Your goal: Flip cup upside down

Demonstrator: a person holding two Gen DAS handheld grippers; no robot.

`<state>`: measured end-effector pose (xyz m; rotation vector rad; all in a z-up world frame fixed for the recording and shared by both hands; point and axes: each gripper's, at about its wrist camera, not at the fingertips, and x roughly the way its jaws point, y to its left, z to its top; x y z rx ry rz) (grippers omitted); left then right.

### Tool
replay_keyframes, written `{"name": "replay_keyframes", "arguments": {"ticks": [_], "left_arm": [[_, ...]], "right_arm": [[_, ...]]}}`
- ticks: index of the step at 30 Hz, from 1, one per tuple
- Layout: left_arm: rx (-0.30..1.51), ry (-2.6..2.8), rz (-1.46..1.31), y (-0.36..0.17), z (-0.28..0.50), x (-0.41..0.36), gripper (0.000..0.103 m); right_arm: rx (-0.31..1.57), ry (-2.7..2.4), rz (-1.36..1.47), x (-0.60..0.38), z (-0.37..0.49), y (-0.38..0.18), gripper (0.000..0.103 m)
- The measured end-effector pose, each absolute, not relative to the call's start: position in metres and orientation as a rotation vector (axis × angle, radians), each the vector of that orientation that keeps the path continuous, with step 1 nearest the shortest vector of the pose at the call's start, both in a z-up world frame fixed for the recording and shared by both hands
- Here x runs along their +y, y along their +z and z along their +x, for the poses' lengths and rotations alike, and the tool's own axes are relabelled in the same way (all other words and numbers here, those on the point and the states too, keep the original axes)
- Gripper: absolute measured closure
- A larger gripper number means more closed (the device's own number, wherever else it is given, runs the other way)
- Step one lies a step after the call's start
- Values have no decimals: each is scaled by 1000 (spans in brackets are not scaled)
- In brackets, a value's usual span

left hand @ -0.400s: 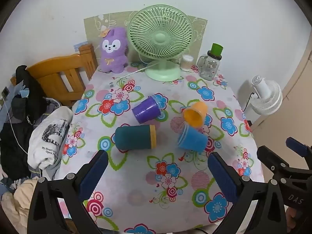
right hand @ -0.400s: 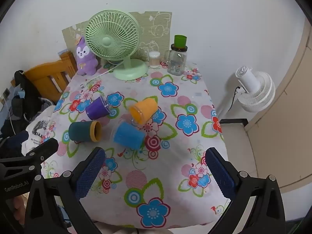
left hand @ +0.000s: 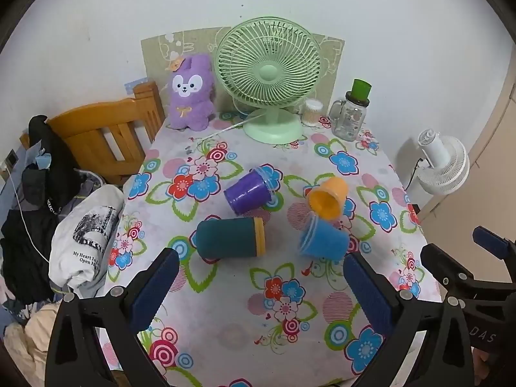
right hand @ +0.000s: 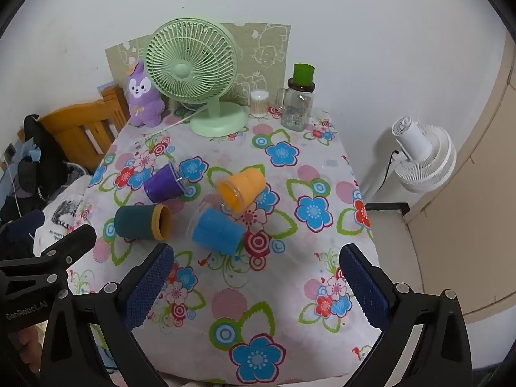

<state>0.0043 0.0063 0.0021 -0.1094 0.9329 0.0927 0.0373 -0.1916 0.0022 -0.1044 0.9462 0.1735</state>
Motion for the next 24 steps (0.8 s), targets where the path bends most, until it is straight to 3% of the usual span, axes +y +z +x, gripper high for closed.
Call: {"name": "replay_keyframes", "arguments": {"ticks": [24], "left_arm": [[948,89,-103,-5,11,11,1]], "right_arm": [[971,172,-81,-186,51,-4,0]]}}
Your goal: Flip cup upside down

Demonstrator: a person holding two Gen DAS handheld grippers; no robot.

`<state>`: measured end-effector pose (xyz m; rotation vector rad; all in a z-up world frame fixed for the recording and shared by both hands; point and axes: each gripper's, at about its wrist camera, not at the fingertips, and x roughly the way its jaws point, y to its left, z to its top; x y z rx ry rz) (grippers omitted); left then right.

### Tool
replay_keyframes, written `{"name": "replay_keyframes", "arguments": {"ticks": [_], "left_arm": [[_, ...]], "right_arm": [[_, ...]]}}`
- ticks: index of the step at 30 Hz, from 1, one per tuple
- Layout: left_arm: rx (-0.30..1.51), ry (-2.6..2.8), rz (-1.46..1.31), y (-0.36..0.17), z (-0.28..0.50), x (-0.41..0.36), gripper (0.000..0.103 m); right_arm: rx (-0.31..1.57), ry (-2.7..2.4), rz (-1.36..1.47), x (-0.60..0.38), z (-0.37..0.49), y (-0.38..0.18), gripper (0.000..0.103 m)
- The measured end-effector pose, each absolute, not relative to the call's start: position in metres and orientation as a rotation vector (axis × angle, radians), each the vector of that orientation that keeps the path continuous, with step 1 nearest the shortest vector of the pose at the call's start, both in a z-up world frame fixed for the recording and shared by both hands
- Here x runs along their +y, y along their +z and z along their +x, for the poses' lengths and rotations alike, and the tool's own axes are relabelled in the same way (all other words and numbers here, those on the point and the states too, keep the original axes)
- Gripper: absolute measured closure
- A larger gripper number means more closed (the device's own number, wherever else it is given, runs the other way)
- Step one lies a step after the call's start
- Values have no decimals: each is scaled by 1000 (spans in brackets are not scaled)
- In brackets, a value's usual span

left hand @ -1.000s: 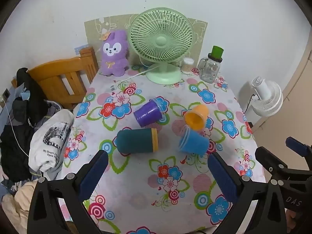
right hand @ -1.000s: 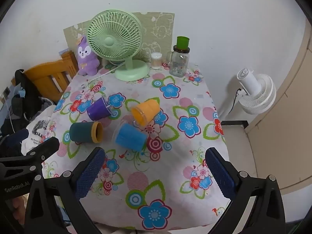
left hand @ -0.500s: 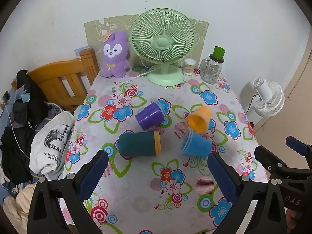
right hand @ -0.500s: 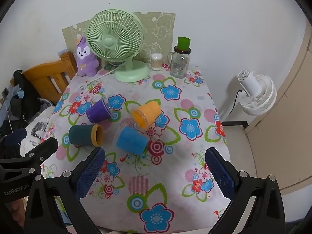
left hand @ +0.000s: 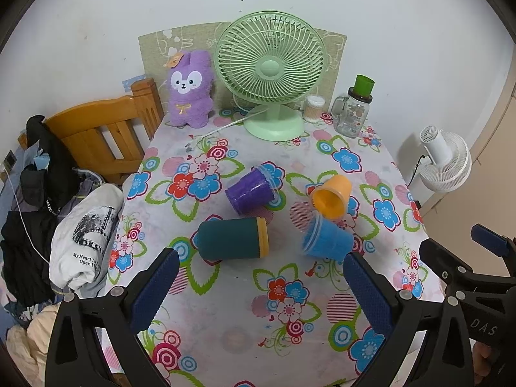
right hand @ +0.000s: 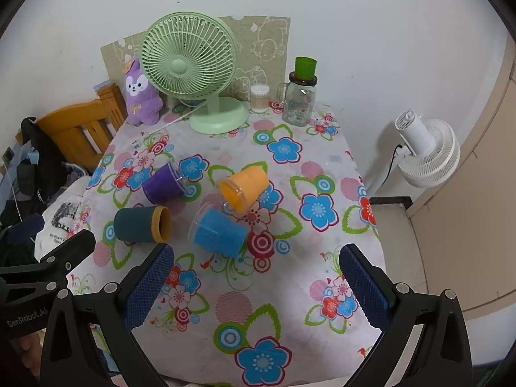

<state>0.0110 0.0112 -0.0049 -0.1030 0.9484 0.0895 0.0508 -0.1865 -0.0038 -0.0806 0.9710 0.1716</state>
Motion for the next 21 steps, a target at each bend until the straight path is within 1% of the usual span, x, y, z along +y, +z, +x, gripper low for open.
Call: {"name": "replay_keyframes", "arguments": {"ticks": [21], "left_arm": [[965,64,-70,-1,19,18,0]], "right_arm": [[972,161,-72,-177,55,-3,0]]}}
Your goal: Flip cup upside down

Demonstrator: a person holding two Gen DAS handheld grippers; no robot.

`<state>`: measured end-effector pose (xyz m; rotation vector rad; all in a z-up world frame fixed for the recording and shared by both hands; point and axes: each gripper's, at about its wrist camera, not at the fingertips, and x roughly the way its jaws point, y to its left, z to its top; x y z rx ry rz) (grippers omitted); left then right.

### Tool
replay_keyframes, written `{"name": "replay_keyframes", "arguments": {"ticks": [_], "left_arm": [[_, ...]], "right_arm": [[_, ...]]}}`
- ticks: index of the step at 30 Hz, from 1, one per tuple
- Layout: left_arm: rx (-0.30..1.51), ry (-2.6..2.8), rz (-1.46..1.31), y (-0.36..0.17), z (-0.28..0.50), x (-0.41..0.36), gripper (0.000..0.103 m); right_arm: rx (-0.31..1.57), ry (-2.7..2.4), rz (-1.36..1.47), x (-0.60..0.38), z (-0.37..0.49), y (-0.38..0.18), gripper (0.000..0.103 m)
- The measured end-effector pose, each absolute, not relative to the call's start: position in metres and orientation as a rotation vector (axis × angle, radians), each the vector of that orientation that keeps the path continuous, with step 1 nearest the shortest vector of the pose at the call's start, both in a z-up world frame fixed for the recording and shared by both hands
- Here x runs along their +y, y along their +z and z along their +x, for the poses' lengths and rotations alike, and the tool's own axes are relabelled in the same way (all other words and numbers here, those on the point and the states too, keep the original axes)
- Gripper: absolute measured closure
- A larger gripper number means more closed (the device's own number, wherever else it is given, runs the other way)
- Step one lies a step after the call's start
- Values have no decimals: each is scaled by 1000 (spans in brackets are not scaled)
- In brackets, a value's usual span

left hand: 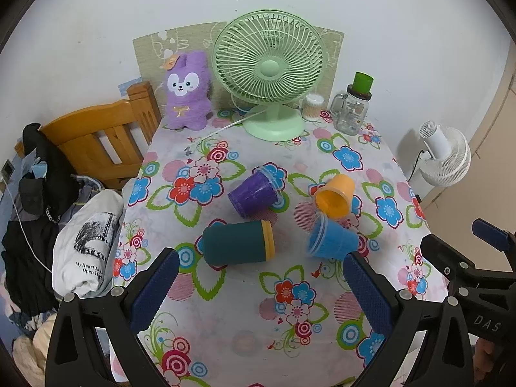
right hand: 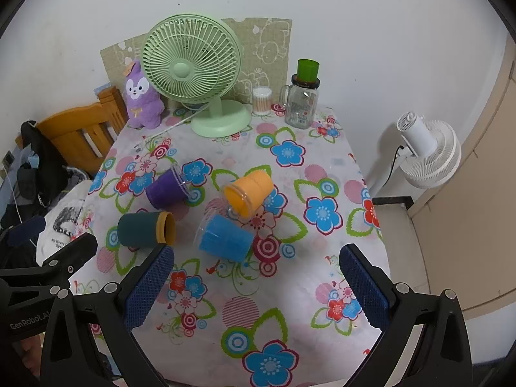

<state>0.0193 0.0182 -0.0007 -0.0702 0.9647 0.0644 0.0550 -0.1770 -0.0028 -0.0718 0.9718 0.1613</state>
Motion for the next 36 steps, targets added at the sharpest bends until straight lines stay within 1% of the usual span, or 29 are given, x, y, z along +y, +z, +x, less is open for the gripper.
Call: {"name": "replay_keyframes", "arguments": {"ticks": [9,17,29,36], "left_arm": [[982,-30,27,-7,33,21,0],[1004,-100,52,-11,45,21,0],[1032,-138,107,-22,90,-5,0],[1066,-152,174,-39,122,-31,0]], "right_arm": [[979,139,-28,-170,50,-6,0],[977,121,-7,-171,54,-10,0],[1012,162,-24,-191,96,-24,0],[1052,183,-38,-208,129,-39,0]]}}
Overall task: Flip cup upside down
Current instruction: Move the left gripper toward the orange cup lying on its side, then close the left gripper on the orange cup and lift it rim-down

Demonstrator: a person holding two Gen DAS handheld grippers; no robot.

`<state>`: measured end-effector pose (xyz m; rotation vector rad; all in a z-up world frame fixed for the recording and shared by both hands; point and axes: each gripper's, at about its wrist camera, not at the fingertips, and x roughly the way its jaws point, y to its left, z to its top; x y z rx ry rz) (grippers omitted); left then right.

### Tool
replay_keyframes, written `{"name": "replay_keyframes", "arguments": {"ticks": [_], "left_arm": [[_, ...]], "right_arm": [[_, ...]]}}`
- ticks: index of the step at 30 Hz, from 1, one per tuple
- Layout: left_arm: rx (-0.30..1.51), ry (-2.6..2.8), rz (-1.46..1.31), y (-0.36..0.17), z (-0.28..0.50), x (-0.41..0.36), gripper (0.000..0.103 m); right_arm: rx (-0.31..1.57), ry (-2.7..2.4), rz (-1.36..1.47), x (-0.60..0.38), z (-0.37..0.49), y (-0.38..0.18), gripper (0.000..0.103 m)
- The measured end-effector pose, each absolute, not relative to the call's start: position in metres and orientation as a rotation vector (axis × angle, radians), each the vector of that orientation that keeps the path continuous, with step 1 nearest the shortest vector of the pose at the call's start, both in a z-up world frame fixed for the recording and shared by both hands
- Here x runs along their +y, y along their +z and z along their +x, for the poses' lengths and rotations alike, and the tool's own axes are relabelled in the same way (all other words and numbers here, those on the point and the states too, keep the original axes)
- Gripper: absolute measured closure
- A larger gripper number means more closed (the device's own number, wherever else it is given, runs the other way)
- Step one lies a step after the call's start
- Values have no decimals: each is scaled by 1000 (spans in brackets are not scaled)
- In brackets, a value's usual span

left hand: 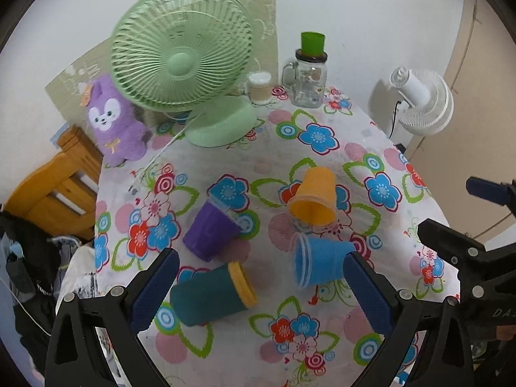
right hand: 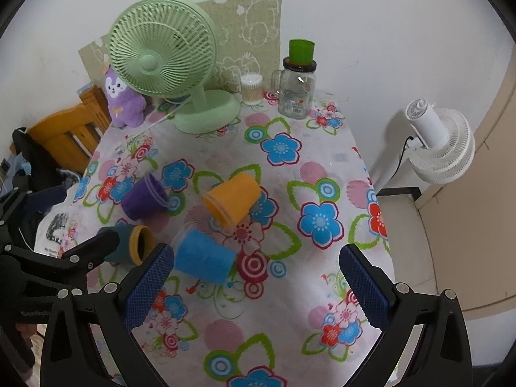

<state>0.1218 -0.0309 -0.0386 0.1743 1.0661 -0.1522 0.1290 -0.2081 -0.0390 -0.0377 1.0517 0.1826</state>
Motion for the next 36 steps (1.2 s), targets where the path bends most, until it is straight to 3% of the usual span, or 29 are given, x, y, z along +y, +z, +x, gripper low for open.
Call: {"name": "replay_keyframes", "arguments": {"ticks": [36], "left_arm": [[1336,-253,323,-154,247,-122,1]], "right_arm": [[1269,221,131,-265,258,-156,0]]}}
